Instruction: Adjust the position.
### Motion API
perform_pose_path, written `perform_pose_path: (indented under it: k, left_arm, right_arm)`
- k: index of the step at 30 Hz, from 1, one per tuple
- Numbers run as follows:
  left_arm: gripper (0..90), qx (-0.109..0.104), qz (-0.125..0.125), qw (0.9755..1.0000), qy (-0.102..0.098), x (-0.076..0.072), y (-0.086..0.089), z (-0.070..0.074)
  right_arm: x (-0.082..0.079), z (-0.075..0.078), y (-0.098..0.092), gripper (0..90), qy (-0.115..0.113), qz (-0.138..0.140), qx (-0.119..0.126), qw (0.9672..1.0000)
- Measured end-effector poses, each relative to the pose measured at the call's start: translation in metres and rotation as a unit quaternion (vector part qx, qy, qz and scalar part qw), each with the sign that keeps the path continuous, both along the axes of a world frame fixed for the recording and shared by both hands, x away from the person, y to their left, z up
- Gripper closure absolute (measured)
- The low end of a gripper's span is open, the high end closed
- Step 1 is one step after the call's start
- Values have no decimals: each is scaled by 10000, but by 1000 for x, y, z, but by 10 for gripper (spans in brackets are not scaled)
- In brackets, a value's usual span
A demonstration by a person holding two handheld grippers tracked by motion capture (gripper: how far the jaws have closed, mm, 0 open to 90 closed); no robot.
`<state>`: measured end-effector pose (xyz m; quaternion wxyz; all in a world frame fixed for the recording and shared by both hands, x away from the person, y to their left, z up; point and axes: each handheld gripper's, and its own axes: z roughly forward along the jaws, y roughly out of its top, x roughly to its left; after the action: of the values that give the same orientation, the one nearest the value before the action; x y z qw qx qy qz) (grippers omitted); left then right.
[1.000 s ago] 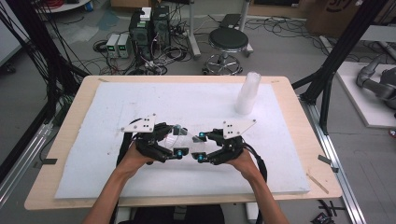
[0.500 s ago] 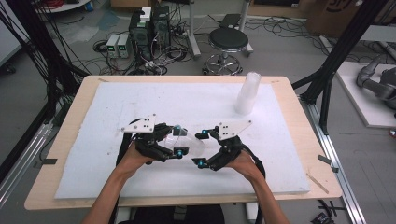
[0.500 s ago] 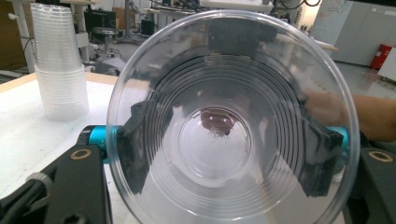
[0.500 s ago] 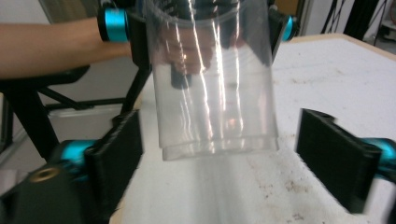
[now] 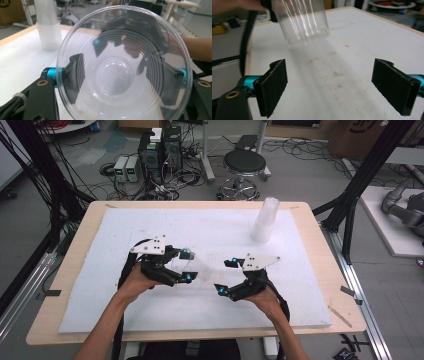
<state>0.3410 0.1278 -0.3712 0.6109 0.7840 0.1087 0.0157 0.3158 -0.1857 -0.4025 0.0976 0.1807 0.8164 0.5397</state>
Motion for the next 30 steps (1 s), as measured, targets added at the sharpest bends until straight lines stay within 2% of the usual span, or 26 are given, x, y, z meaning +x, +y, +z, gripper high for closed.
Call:
perform_pose_path:
  k: [3, 6, 8, 11, 16, 19, 21, 22, 25, 27, 28, 30]
  left_arm:
    - [309, 306, 85, 9995, 40, 6, 0, 4]
    - [309, 708, 88, 9975, 12, 14, -1, 8]
    - [309, 1045, 133, 9944, -29, 18, -2, 10]
    - [308, 1551, 77, 9879, -69, 25, -4, 12]
    - [308, 2016, 42, 9794, -53, 35, -11, 14]
    - [308, 2156, 21, 9765, -27, 41, -14, 16]
    - [308, 2357, 7, 9718, -41, 44, -15, 17]
    - [308, 2397, 8, 9708, -31, 45, -15, 17]
    - [308, 2519, 15, 9677, -41, 48, -14, 18]
    - [308, 2541, 43, 9672, -34, 49, -14, 19]
    - [308, 2516, 65, 9678, -32, 49, -13, 19]
    - [308, 2527, 54, 9675, -45, 50, -13, 19]
  right_arm:
    - [-1, -6, -9, 132, 87, -326, -60, 9994]
    - [-2, -11, -18, 134, 115, -703, -110, 9974]
    - [-2, -14, -23, 140, 162, -980, -231, 9948]
    - [-4, -20, -31, 141, 235, -1254, -310, 9913]
    - [-5, -30, -44, 141, 316, -1540, -400, 9868]
    - [-5, -35, -50, 141, 376, -1683, -437, 9840]
    - [-5, -38, -54, 142, 412, -1762, -435, 9825]
    - [-5, -41, -55, 142, 434, -1823, -481, 9811]
    - [-4, -45, -59, 142, 448, -1884, -519, 9797]
    - [-3, -48, -61, 142, 464, -1946, -532, 9783]
    - [-3, -49, -62, 142, 452, -1950, -537, 9783]
    - [-2, -51, -62, 145, 486, -1957, -528, 9780]
